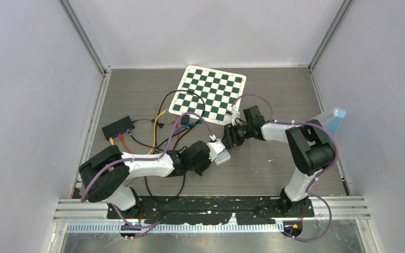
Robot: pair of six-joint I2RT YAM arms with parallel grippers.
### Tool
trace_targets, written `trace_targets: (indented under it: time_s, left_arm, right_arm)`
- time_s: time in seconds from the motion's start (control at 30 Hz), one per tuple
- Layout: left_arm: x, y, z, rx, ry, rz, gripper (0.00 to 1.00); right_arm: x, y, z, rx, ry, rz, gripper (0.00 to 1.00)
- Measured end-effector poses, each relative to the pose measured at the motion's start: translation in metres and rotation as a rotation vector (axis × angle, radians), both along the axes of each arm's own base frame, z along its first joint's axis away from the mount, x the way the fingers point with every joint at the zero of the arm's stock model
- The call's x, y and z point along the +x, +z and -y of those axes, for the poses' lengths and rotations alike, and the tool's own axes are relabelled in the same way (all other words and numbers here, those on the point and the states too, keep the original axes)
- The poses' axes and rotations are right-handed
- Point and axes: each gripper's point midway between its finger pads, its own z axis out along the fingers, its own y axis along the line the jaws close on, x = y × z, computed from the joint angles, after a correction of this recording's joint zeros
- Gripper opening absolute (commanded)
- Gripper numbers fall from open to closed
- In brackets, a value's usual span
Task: Insert the plug into the switch port
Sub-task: Insert the connector into the switch port.
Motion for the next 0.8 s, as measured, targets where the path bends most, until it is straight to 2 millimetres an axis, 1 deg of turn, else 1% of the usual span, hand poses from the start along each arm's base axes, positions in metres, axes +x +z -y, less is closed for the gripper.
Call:
trace_targets:
  time_s: [0.27, 0.6, 0.8]
  left_arm:
    - [0.001, 0.015, 0.002, -0.04, 0.007, 0.016, 0.0]
    - [0.003, 0.013, 0.0, -0.035, 0.011, 0.007, 0.0]
    - [0.0, 0.009, 0.0, -0.05, 0.014, -0.004, 0.0]
  right_arm:
    - [0.0, 0.0, -0.001, 0.001, 0.007, 0.006, 0.52]
    - [-0.003, 0.0, -0.003, 0.001, 0.025, 0.013, 0.52]
    - [-0.003, 0.0, -0.003, -0.004, 0.025, 0.011, 0.53]
